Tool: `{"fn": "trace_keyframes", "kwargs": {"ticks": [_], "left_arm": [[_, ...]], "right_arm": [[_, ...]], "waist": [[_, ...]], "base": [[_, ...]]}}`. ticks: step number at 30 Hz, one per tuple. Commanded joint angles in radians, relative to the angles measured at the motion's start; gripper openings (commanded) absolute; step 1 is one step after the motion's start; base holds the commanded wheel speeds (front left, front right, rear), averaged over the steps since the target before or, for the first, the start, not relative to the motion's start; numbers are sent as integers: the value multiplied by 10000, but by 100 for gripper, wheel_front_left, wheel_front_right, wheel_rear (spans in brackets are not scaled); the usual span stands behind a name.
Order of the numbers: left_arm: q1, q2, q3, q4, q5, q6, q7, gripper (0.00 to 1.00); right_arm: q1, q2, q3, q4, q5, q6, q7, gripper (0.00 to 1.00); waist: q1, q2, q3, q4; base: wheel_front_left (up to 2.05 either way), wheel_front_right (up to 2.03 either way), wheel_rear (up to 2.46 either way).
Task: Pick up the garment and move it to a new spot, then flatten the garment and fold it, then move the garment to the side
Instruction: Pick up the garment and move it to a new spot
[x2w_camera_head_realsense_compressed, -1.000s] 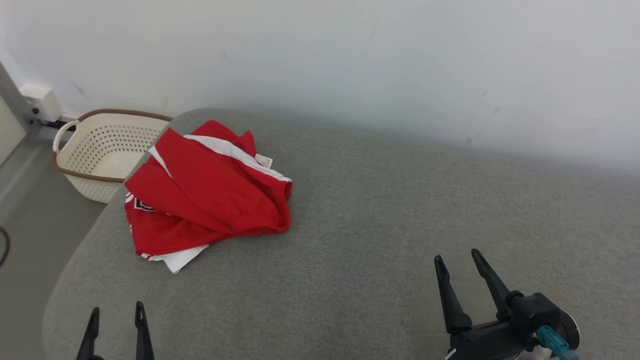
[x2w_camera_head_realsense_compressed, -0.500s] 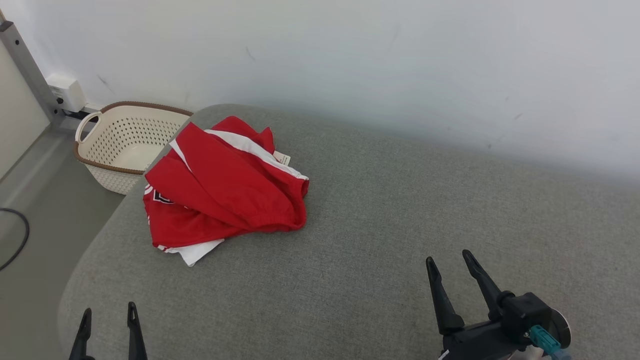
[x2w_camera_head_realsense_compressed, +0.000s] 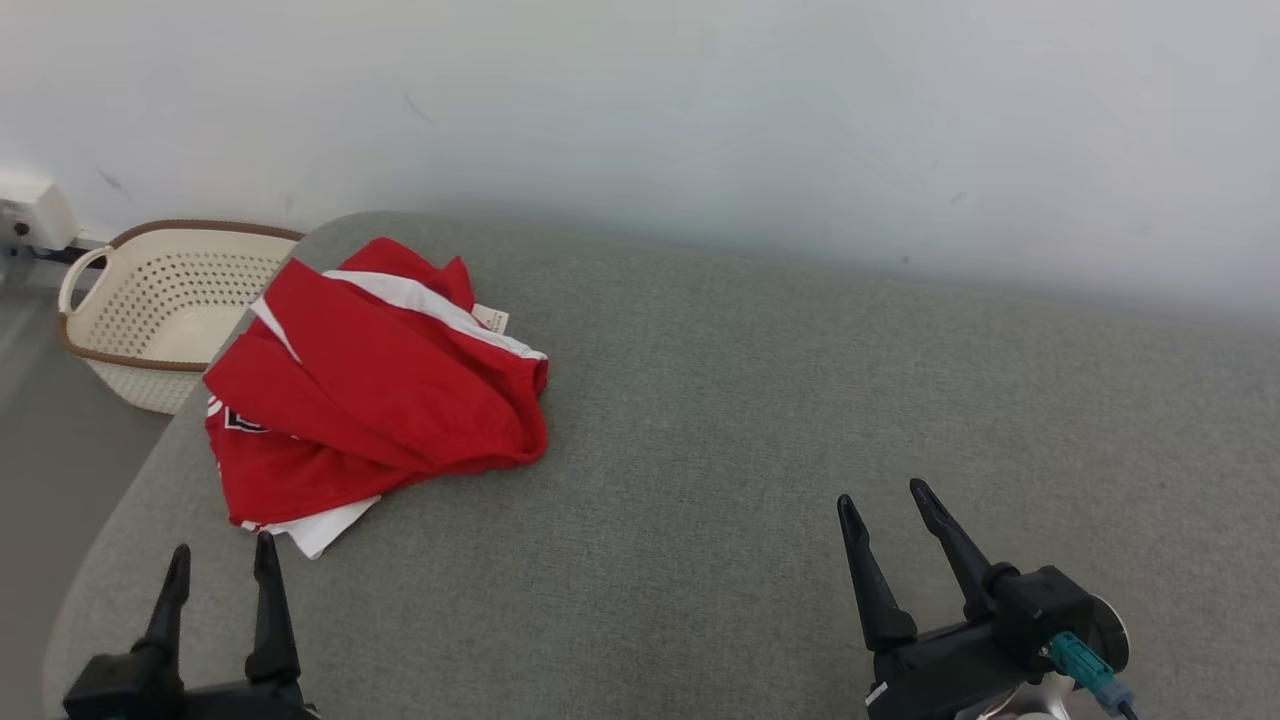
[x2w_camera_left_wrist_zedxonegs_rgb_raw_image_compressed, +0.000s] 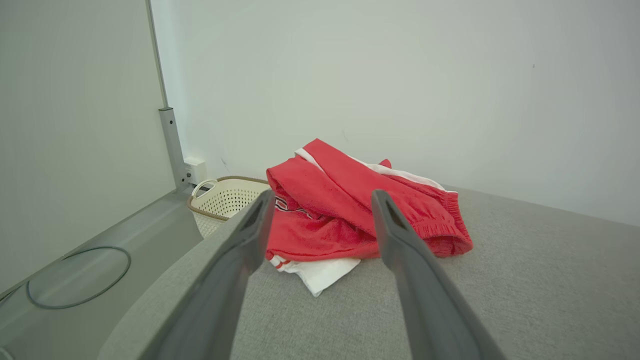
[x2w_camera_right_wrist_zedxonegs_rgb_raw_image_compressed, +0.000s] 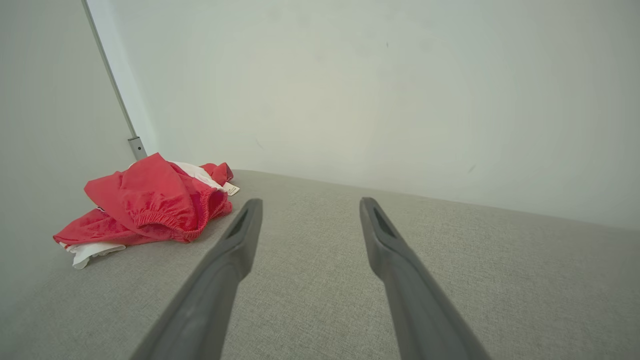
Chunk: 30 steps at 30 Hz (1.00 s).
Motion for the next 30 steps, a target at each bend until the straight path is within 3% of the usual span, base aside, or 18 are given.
{"fn": "trace_keyframes", "kwargs": {"ticks": [1,14,24,30], "left_arm": [[-256,126,15,88,26,-68,-32,100],[-2871,1014,184,1477,-191,-798,61,100],[-4733,1995,-20,3365,-224,-1423,923,100],[-5395,2269,-54,4445,-358,-1589,1303,100]], "right_arm": [[-73,-79,29,-26,18,8,6,100],[-610,-185,119,-55,80,8,-58,100],[-912,-83,170,-13,56,8,-148,100],[-1056,-13,148,74,82,8,-206,100]], "waist": [[-1,0,184,-419],[-1,0,868,-1895],[-1,0,1469,-2753],[-1,0,1739,-3122]], "base": [[0,0,0],[0,0,0],[0,0,0],[0,0,0]]}}
